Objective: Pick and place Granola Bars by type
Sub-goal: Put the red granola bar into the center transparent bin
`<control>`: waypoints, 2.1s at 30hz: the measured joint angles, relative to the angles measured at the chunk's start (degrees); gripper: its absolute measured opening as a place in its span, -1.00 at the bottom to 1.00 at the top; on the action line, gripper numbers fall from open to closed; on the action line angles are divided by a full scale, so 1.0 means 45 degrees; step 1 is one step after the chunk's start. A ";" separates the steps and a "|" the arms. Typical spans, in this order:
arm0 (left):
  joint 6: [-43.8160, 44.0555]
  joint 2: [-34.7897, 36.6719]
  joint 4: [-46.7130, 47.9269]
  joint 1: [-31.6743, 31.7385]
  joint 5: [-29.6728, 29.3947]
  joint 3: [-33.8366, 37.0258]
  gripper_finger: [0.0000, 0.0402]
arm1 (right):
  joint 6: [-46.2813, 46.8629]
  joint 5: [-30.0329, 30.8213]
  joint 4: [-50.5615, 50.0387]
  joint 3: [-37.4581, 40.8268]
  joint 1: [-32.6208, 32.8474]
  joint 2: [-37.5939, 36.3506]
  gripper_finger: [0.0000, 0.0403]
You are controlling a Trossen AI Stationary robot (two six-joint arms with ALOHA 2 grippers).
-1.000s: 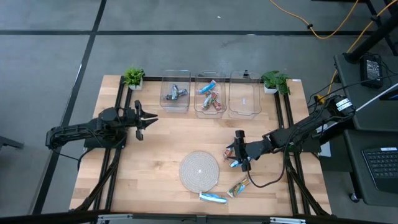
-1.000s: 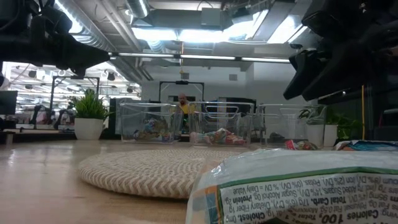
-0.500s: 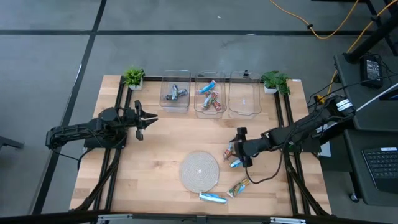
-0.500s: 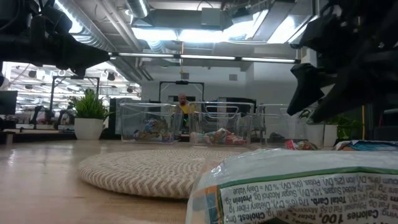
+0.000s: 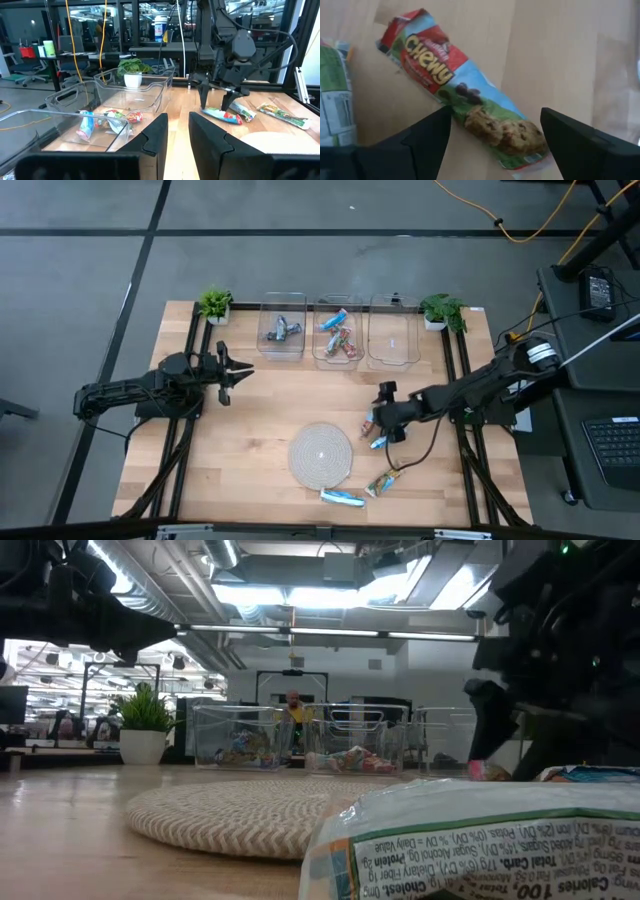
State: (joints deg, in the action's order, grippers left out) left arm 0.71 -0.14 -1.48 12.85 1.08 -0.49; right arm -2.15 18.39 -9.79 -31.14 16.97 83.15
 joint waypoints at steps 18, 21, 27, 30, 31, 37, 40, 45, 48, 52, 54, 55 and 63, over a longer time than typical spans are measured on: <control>0.0000 0.0000 0.0000 0.0000 0.0000 0.0000 -0.66 | 0.0071 -0.0478 0.0331 -0.0034 -0.0262 0.0576 0.04; 0.0000 0.0000 0.0000 -0.0002 0.0000 0.0000 -0.65 | 0.0067 -0.0490 0.0370 -0.0083 -0.0262 0.0564 -0.12; 0.0003 0.0000 0.0003 0.0001 0.0000 -0.0003 -0.65 | -0.0305 -0.0352 0.0209 -0.0929 -0.0291 0.0605 -0.32; 0.0000 0.0000 0.0004 -0.0002 0.0000 -0.0001 -0.66 | -0.0512 -0.0153 0.0088 -0.1498 -0.0282 0.0593 -0.36; 0.0000 0.0000 0.0000 -0.0002 0.0000 -0.0001 -0.66 | -0.0580 -0.0010 -0.0001 -0.1678 -0.0277 0.0593 -0.37; 0.0000 0.0000 0.0000 -0.0002 0.0000 0.0000 -0.64 | -0.0587 0.0505 0.0052 -0.2528 -0.0282 0.0578 -0.38; 0.0001 0.0000 0.0004 0.0001 0.0000 0.0000 -0.65 | -0.0575 0.0492 0.0090 -0.2810 -0.0277 0.0574 -0.38; 0.0000 0.0000 0.0005 -0.0002 -0.0003 0.0000 -0.66 | -0.0557 0.0456 0.0090 -0.3097 -0.0277 0.0574 -0.38; 0.0004 0.0000 0.0004 0.0003 0.0000 -0.0001 -0.64 | -0.0592 -0.0024 0.0087 -0.3293 -0.0282 0.0574 -0.38; 0.0000 0.0000 0.0004 -0.0002 -0.0004 0.0000 -0.65 | -0.0570 -0.0593 0.0095 -0.3673 -0.0367 0.0569 -0.38; 0.0002 0.0000 0.0000 -0.0002 0.0000 0.0000 -0.66 | -0.0583 -0.0681 0.0108 -0.3859 -0.0397 0.0569 -0.38; 0.0000 0.0000 0.0004 0.0003 -0.0004 -0.0001 -0.66 | -0.0615 -0.0679 0.0119 -0.3923 -0.0403 0.0561 -0.38; 0.0002 0.0000 0.0000 0.0000 0.0000 0.0000 -0.64 | -0.0682 -0.0671 0.0114 -0.4085 -0.0578 0.0554 -0.38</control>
State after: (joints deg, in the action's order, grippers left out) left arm 0.72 -0.14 -1.47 12.85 1.08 -0.49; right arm -5.22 15.37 -9.28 -49.52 14.37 85.65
